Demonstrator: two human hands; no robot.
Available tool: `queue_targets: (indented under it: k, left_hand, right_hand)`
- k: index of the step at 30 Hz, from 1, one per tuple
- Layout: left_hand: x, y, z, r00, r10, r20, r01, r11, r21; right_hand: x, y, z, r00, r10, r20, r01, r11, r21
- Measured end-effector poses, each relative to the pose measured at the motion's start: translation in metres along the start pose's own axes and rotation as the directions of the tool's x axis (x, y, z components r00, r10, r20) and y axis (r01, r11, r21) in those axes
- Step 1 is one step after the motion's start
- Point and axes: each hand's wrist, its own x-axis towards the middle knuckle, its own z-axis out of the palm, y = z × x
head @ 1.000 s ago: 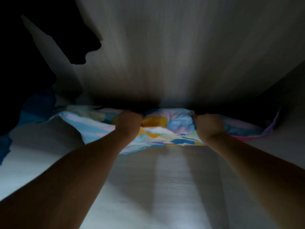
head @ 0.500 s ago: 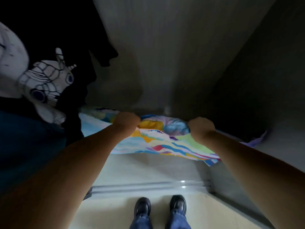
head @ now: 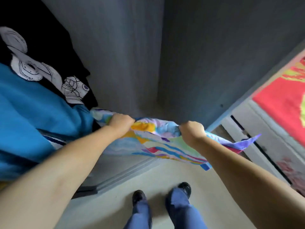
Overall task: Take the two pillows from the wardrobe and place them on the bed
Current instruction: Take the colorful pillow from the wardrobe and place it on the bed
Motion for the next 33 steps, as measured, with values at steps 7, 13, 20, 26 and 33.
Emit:
queue_targets:
  k: [7,13,20,26,33]
  left_hand:
    - [-0.028,0.116,-0.073,0.985,0.161,-0.061,-0.154,0.982,0.108]
    - [-0.057,0.273,-0.111,0.956,0.284,-0.070,-0.269,0.949,0.167]
    - [-0.061,0.435,-0.167,0.865,0.493,-0.090,-0.481,0.867,0.128]
    - [-0.032,0.512,-0.208,0.760,0.630,-0.158,-0.634,0.773,0.027]
    - [0.083,0.571,-0.281,0.721,0.638,-0.270,-0.675,0.734,-0.067]
  right_hand:
    - [-0.115,0.100,0.007,0.983,0.174,-0.055,-0.173,0.984,0.034]
    - [-0.231,0.215,0.050,0.966,0.257,0.015,-0.257,0.965,0.041]
    - [-0.335,0.357,0.063,0.918,0.391,-0.062,-0.394,0.918,-0.043]
    - [-0.355,0.447,0.048,0.878,0.469,-0.095,-0.477,0.873,-0.103]
    - [-0.305,0.558,0.007,0.815,0.550,-0.182,-0.577,0.798,-0.174]
